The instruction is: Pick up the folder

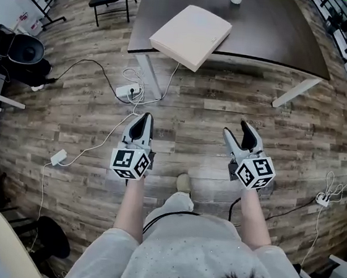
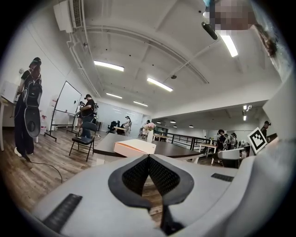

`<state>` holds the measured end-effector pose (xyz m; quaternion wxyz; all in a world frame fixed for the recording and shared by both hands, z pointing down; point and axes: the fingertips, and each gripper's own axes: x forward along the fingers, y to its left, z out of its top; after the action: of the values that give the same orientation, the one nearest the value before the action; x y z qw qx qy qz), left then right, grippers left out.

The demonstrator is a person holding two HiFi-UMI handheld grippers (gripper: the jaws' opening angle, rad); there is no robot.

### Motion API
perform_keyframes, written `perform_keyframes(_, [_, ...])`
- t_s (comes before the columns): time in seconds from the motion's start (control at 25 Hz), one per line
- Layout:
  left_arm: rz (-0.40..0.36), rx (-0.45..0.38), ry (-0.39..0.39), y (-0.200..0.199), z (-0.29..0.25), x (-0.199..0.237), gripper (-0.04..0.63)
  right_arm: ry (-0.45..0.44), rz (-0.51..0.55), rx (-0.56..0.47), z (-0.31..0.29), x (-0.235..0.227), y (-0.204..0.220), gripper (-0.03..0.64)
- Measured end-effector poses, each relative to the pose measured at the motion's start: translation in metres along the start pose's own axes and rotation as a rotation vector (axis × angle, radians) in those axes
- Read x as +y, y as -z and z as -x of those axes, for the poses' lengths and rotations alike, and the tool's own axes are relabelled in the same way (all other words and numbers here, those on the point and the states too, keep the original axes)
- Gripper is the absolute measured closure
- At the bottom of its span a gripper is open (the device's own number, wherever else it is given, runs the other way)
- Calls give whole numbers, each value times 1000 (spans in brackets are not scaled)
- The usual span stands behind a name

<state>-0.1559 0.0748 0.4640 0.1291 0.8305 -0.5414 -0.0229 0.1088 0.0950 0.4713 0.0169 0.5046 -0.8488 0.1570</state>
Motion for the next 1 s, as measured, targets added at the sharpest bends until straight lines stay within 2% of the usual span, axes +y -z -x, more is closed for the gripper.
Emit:
perform_keyframes(0.56, [17, 6, 23, 10, -60, 18, 597, -49, -158, -19, -72, -20, 0, 335])
perform_keyframes(0.84, [12, 2, 46, 6, -98, 20, 597, -96, -247, -42, -126, -36, -14, 324])
perform_keyframes(1.0, [18, 4, 31, 3, -128, 35, 597, -133, -274, -22, -170, -44, -18, 321])
